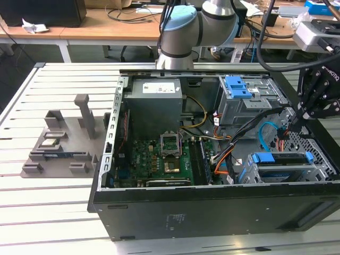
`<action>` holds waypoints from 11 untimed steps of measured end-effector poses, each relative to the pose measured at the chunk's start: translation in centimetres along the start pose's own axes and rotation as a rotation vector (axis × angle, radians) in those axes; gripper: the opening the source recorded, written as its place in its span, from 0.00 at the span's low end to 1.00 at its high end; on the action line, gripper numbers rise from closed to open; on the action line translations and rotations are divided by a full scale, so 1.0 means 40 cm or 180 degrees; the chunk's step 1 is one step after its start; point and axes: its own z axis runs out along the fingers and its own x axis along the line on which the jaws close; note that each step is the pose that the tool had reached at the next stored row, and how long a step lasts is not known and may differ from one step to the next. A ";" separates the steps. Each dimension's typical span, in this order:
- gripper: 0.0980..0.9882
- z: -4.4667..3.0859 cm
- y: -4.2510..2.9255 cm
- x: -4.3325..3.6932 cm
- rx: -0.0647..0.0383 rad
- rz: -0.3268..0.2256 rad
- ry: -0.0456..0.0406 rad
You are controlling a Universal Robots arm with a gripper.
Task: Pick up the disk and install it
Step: 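Insert the first disk wire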
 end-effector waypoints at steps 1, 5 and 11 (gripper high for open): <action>0.01 0.000 0.000 0.000 0.0000 0.0000 0.0000; 0.02 0.000 0.000 0.000 0.0000 0.0000 0.0000; 0.23 0.005 -0.004 -0.020 0.0000 0.0001 0.0024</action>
